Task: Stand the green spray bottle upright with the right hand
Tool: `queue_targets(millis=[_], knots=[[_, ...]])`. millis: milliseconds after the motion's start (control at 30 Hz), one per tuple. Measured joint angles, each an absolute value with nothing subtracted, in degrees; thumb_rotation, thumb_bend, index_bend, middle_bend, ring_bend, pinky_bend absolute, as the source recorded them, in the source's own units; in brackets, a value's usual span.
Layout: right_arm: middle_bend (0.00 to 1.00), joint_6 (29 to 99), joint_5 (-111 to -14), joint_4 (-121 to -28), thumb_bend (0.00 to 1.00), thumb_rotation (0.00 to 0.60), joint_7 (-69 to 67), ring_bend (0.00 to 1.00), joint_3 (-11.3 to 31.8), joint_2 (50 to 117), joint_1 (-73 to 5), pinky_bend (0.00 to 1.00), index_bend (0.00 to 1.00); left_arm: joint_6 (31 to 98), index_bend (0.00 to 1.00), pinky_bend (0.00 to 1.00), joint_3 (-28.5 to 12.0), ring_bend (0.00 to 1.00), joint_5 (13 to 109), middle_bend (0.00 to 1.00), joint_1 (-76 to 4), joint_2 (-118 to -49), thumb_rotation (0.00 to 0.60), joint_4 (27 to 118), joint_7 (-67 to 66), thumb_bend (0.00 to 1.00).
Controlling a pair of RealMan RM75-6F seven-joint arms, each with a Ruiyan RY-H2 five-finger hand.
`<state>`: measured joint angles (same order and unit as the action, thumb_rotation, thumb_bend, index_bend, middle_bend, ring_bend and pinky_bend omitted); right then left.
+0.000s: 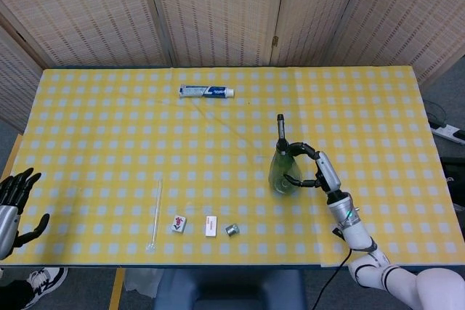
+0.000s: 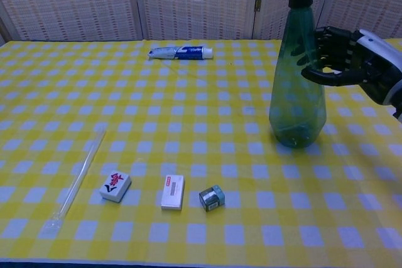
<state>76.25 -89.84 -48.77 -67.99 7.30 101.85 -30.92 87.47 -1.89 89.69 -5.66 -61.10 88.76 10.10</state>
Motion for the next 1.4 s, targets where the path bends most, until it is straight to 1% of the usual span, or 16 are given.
queue_targets(millis=[67,167,233,267,333,433,533,700,1100,1400], knots=[[0.49,76.6,-90.0,-48.7,0.30,0.600,-67.7,0.43,6.9,101.7,-30.6,0.28,0.46,87.3,0.00,0.00,-1.9,0.01,89.5,0.06,-5.7,-61.1,0.600,88.8,10.1,0.43],[0.42,77.0,-90.5,-48.9,0.29,0.600,-67.3,0.37,6.2,101.3,-30.3,0.22,0.38,87.2,0.00,0.00,-1.9,0.01,89.4,0.06,-5.7,-61.0,0.600,89.0,9.9,0.43],[0.32,77.2,-90.8,-49.1,0.29,0.600,-67.0,0.30,5.7,100.9,-30.2,0.14,0.26,87.3,0.00,0.00,-1.9,0.01,89.5,0.06,-5.7,-61.0,0.600,89.1,9.8,0.43],[0.29,77.6,-91.0,-49.3,0.29,0.600,-66.8,0.28,5.5,100.7,-30.0,0.12,0.23,87.3,0.01,0.00,-1.9,0.01,89.5,0.06,-5.6,-61.0,0.600,89.1,9.8,0.43],[0.22,78.2,-91.3,-49.8,0.30,0.600,-66.4,0.22,5.1,100.1,-29.7,0.05,0.11,87.3,0.01,0.00,-1.8,0.01,89.5,0.06,-5.7,-61.0,0.600,89.1,9.8,0.43],[0.17,79.0,-91.5,-50.5,0.29,0.600,-65.5,0.18,4.7,99.4,-29.2,0.01,0.03,87.2,0.01,0.00,-1.8,0.01,89.5,0.06,-5.7,-61.0,0.600,89.1,9.7,0.43],[0.15,79.4,-91.7,-51.6,0.29,0.600,-65.0,0.17,4.3,98.3,-28.6,0.00,0.01,87.2,0.01,0.00,-1.8,0.01,89.6,0.06,-5.7,-61.0,0.600,89.1,9.5,0.43],[0.12,79.6,-91.9,-53.3,0.29,0.600,-64.2,0.15,3.5,96.4,-27.9,0.00,0.00,87.3,0.01,0.00,-1.8,0.01,89.6,0.06,-5.7,-61.1,0.600,89.2,9.3,0.43],[0.11,79.8,-93.3,-56.8,0.29,0.600,-63.0,0.14,1.8,93.8,-27.3,0.00,0.00,87.5,0.01,0.00,-1.9,0.01,89.6,0.06,-5.6,-61.1,0.600,89.2,9.4,0.43],[0.11,81.7,-93.9,-59.1,0.29,0.600,-61.4,0.14,1.1,92.3,-26.1,0.00,0.00,87.8,0.01,0.00,-1.8,0.01,89.9,0.06,-5.5,-61.1,0.600,89.2,9.3,0.43]])
